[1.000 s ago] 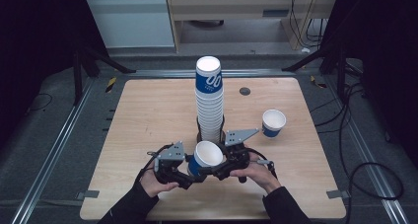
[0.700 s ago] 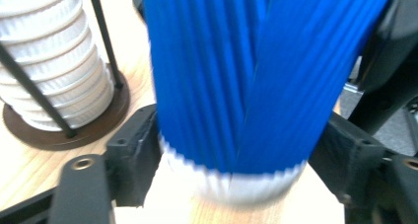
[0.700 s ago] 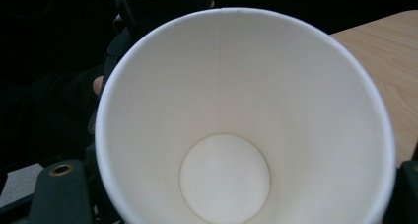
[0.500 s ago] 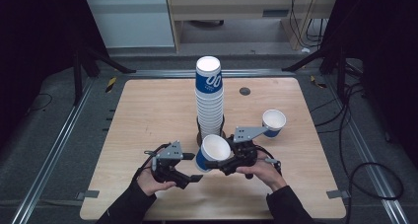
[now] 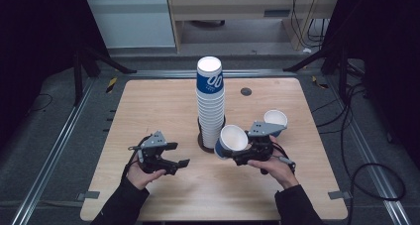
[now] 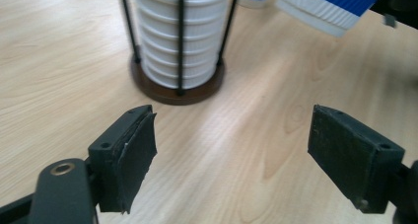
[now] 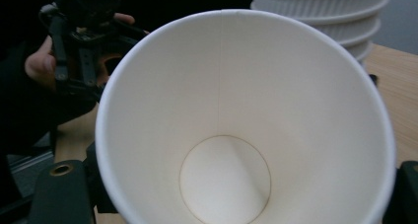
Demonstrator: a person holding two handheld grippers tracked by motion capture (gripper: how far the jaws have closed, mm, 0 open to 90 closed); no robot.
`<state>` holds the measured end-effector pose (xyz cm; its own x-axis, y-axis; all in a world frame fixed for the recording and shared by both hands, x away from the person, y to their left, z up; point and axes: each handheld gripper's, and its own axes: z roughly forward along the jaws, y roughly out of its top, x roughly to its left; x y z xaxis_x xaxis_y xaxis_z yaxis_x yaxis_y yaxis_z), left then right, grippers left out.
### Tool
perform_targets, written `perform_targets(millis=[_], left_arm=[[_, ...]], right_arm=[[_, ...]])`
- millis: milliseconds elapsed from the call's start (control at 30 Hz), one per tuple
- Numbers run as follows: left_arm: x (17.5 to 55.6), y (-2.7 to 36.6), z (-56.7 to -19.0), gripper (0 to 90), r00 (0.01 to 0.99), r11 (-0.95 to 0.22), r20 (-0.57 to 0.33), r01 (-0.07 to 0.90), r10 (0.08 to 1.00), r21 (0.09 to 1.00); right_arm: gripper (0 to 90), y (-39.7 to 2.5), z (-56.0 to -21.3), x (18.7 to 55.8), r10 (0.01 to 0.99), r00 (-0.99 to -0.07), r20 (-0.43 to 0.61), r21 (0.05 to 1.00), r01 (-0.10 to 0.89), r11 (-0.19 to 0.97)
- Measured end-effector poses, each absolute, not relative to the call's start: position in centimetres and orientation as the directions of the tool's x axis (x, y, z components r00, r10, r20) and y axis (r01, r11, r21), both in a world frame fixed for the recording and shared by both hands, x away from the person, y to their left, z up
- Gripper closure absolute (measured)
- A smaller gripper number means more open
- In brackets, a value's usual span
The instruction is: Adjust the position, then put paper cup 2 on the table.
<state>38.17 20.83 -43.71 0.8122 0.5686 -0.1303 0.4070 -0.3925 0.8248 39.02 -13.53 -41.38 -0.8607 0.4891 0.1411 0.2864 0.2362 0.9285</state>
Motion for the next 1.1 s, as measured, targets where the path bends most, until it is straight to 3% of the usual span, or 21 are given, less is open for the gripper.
perform_targets(millis=[500,1100], left_arm=[[39.0,23.3,-43.3,19.3,0.724,-0.319,-0.147,0.465,0.674,0.826],[39.3,24.5,-43.3,19.3,0.673,-0.285,-0.154,0.495,0.723,0.821]], right_arm=[[20.2,-16.8,-41.4,38.9,0.664,-0.743,0.082,0.897,0.345,0.275],[20.2,-20.7,-42.1,38.0,0.78,-0.624,0.047,0.858,0.425,0.288]])
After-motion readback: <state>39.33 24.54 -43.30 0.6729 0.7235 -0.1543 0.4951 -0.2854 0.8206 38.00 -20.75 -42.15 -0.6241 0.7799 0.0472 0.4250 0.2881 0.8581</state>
